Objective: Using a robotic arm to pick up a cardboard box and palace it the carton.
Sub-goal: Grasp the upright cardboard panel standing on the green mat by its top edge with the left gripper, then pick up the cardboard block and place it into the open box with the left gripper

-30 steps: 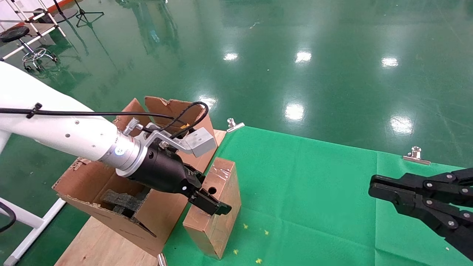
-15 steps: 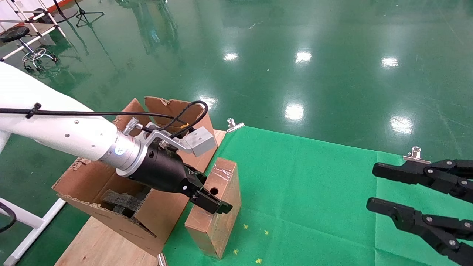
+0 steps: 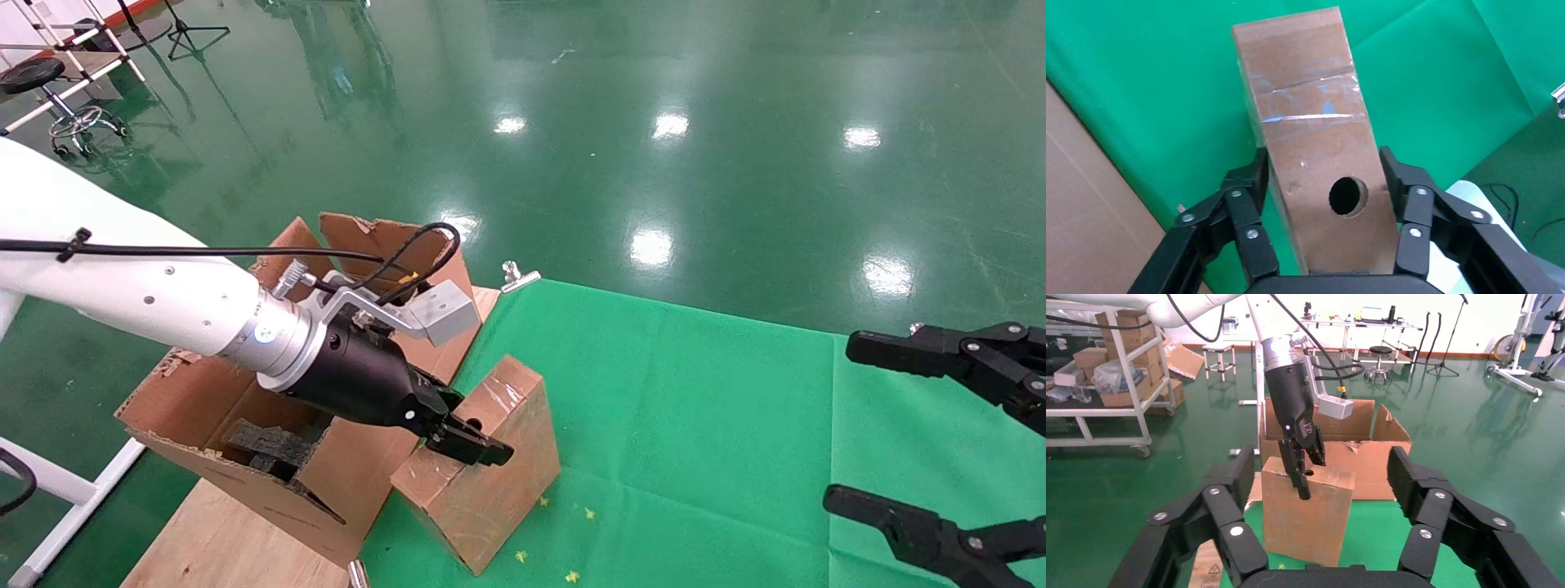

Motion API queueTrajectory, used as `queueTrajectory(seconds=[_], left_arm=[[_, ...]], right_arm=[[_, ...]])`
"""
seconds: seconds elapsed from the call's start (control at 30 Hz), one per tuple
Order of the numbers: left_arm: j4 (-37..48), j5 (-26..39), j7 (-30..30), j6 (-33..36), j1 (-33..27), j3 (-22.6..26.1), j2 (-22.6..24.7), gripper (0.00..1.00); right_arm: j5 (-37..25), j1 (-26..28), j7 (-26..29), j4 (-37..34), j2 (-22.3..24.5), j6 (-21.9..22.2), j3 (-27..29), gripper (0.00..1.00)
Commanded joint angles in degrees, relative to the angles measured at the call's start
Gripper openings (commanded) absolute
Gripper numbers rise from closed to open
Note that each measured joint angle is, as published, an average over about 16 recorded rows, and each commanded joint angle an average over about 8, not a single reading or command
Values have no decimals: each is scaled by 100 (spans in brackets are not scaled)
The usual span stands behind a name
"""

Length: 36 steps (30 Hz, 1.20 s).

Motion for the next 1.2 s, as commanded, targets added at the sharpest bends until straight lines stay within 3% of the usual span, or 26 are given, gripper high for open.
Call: queueTrajectory(seconds=[0.03, 0.43, 0.6, 0.83, 1.0, 1.2], left_arm=[[-9, -1, -3, 2, 2, -1, -2, 0], [243, -234, 324, 18, -323, -147, -162, 0], [637, -656, 669, 122, -842, -451, -439, 0], [1819, -1148, 1579, 249, -1856, -746, -816, 0], [2661, -858, 2304, 262, -2611, -565, -1026, 0], [3607, 52, 3162, 215, -3358, -84, -1122, 0]], right_arm=[[0, 0, 0, 0, 0, 0, 0, 100], [0, 0, -1, -1, 0, 0, -1, 100], [0, 1, -1, -1, 0, 0, -1, 100], [1, 1, -1, -1, 0, 0, -2, 100], [1, 1, -1, -1, 0, 0, -2, 100], [2, 1, -2, -1, 1, 1, -3, 100]])
